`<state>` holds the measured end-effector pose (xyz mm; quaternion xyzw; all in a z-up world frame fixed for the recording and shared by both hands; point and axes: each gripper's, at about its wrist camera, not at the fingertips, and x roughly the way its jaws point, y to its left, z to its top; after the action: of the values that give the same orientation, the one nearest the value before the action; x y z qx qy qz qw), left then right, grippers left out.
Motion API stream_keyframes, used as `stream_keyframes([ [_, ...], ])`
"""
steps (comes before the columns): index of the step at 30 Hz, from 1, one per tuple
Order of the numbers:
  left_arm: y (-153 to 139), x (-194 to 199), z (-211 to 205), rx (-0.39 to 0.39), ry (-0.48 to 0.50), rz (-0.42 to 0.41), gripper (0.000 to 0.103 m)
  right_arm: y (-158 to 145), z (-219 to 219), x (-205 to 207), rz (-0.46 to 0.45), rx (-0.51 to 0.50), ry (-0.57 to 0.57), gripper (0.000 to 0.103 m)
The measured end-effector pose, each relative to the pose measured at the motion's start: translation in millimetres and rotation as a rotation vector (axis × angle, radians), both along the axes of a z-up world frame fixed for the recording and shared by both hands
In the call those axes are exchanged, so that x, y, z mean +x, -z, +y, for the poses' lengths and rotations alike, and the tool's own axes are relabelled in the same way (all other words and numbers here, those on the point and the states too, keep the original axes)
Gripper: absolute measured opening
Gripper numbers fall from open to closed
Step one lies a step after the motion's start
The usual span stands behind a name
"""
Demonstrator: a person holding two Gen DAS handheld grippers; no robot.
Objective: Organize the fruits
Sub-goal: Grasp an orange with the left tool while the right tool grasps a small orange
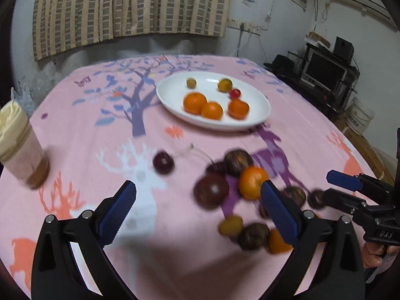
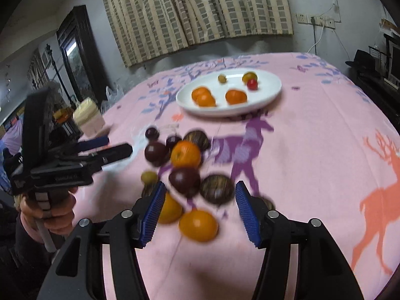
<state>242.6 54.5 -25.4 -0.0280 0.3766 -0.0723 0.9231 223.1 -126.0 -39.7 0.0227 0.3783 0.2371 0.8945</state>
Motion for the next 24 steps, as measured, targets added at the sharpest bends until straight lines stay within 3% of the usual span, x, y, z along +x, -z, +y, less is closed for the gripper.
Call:
stream_keyframes([
  [6, 5.6, -35.9, -10.1, 0.03, 0.032, -0.034, 0.098, 16.5, 7.9, -9.4, 0.036, -0.08, 0.016, 0.059],
  [9, 1.8, -41.8, -10.4, 0.05, 0.013, -0.065, 0.098, 25.6, 10.3, -7.2, 0.086, -0.092, 0.014, 0.055],
  [15, 1.6, -41.8, -5.1, 0.04, 0.003, -0.053, 0.098, 27.7, 14.0, -4.5, 0.092, -0.115, 0.01, 0.053],
  [18, 0.3, -42.6, -4.6, 0.042, 0.002, -0.06, 0.098, 28.1, 17.7, -2.5, 0.105, -0.108, -0.011, 0.053],
  [21, -0.9, -43.7, -4.0, 0.043, 0.003, -0.068, 0.098, 29.5, 16.4, -0.3, 0.121, -0.105, 0.001, 0.04],
  [24, 0.0, -43.8, -5.3, 0.037, 0.017, -0.059, 0.098, 30.4, 6.4, 2.7, 0.146, -0.024, 0.002, 0.039],
])
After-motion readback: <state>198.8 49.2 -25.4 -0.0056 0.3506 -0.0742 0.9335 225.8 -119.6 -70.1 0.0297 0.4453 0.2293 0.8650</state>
